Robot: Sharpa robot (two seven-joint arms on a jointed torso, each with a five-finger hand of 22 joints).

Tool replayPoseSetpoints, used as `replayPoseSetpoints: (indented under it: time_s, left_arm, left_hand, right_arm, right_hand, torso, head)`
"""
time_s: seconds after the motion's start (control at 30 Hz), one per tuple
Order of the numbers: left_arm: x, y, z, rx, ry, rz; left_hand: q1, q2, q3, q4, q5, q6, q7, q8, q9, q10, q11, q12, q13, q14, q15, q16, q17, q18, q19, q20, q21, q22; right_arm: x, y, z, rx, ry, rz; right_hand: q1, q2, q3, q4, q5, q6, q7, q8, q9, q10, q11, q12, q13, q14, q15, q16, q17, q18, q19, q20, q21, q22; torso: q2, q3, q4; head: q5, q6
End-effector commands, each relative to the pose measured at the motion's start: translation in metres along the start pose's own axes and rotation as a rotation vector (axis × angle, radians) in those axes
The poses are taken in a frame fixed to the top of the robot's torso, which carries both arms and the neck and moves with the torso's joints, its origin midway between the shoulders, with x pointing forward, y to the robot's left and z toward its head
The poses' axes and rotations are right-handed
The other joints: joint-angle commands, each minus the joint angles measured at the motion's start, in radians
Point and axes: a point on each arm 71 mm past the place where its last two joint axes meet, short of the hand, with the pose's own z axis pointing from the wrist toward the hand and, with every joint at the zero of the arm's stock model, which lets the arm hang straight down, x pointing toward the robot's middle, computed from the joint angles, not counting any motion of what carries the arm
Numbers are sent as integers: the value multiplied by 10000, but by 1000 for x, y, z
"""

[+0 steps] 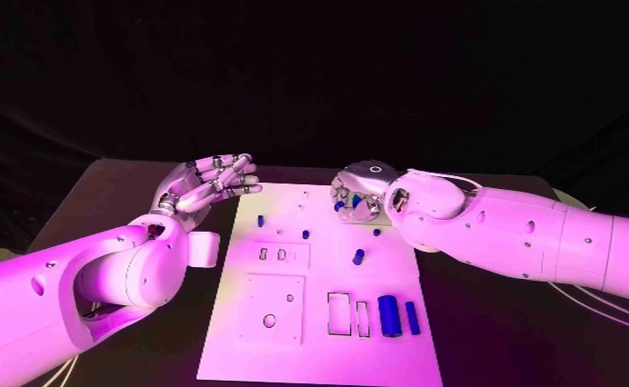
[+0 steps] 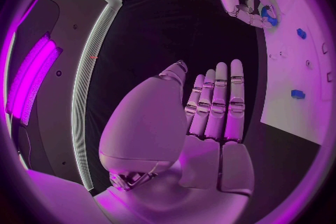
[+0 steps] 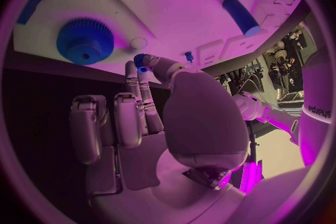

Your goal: Assemble the parts on the task board

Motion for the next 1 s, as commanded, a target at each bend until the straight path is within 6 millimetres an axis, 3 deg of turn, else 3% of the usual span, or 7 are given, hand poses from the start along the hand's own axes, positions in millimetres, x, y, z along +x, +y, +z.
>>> replayPoseSetpoints:
  time_s: [0.03,0.2,0.43,1.0]
  left_arm:
    - [2,-1,1,23,201,-128]
    - [2,-1,1,5,233,-144]
    - [5,0,1,-17,298,-177]
    - [8,-1,1,-26,382,-210]
  left_hand:
    - [-73,-4,57,16,-59,26,4,-11,-10,54,47,-53,-13,54,8,-37,10,140,72,20,-1,-17]
    - [-78,-7,60,13,-63,21,2,-16,-12,50,48,-63,-14,51,10,-43,13,140,71,21,-5,-20]
    - [-78,-7,60,13,-63,21,2,-16,-12,50,48,-63,-14,51,10,-43,13,140,71,21,-5,-20]
    - [-88,-12,66,8,-68,14,-1,-25,-16,45,49,-82,-15,43,13,-54,18,139,69,23,-13,-27]
  right_arm:
    - [-11,2,4,134,-1102,-64]
    - [-15,5,13,115,-1380,-67]
    - [-15,14,28,-4,-1635,2]
    - [-8,24,49,-61,-1547,109]
  right_hand:
    - [190,157,22,-80,83,68,-7,28,30,121,-87,46,23,463,-69,50,14,-196,342,-54,50,1513]
    - [185,152,20,-84,89,64,-5,29,36,118,-84,43,26,464,-68,55,20,-196,340,-55,49,1512]
    - [130,133,5,-75,85,40,5,29,65,99,-70,28,39,464,-60,59,17,-195,333,-54,47,1508]
    - [41,114,-3,-56,74,-49,26,1,105,30,-45,-21,55,458,-39,57,-10,-182,291,-44,20,1459]
  torso:
    - [24,3,14]
    - [41,6,51]
    - [62,14,58]
    - [94,-20,72]
  head:
    - [21,82]
    - [-4,87]
    - [-10,81]
    - [22,36]
